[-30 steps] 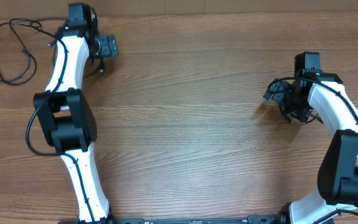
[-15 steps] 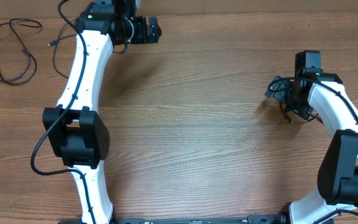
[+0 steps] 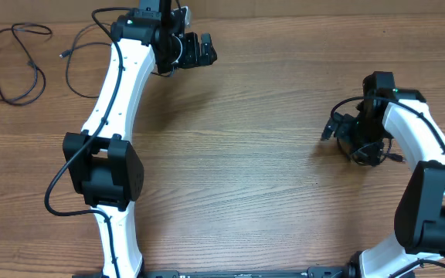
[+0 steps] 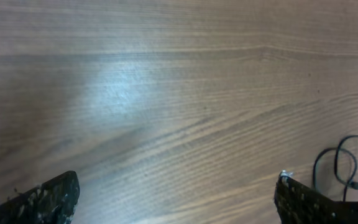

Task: Untangle cables

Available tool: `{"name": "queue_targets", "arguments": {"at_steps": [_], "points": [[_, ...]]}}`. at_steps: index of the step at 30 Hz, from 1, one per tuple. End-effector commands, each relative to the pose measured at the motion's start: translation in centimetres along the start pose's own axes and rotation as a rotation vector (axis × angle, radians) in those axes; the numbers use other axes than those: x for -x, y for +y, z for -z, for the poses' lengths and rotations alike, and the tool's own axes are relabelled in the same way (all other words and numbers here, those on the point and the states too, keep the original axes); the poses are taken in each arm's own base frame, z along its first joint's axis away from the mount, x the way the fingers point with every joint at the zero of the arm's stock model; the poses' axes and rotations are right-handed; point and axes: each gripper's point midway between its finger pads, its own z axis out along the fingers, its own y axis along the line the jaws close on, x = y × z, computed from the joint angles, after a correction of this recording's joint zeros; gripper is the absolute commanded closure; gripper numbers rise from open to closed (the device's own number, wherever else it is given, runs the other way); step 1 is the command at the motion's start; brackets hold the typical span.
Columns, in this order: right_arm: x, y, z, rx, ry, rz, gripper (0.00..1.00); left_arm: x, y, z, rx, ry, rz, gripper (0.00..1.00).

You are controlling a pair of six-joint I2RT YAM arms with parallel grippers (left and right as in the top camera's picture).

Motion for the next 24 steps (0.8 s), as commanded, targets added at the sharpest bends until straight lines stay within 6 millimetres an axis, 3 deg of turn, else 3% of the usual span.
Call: {"name": "queue_targets", "arguments": {"at_steps": [1, 5, 6, 8, 10, 12, 18, 24], "points": [[2.7, 0.6, 3.6, -0.027, -0.114, 0.04, 0.01, -0.7, -0.9, -0.6, -0.016, 0.028, 0.025, 0.01], [3.9, 2.8, 8.2, 0.066, -0.207, 0.06, 0.01, -1.2, -1.9, -0.9, -0.029, 0.039, 0.011, 0.0], [3.9, 4.2, 10.5, 0.138, -0.243, 0.106, 0.01, -1.5, -2.4, -1.1, -0.032, 0.048, 0.007, 0.01], [3.3, 6.0, 13.0, 0.234, -0.276, 0.206, 0.0, -1.9, -3.1, -1.3, -0.036, 0.055, -0.004, 0.0], [2.8, 6.4, 14.8, 0.265, -0.312, 0.239, 0.0, -2.2, -3.8, -1.6, -0.043, 0.06, -0.017, 0.0], [2.8, 5.6, 15.8, 0.232, -0.352, 0.226, 0.0, -2.6, -4.9, -1.9, -0.055, 0.068, -0.036, 0.0], [3.7, -1.0, 19.6, -0.024, -0.566, -0.147, 0.0, -4.4, -10.3, -3.0, -0.146, 0.083, -0.145, 0.01], [3.5, -2.0, 22.9, -0.017, -0.702, -0.219, 0.0, -6.5, -16.9, -5.2, -0.177, 0.029, -0.381, 0.0]]}}
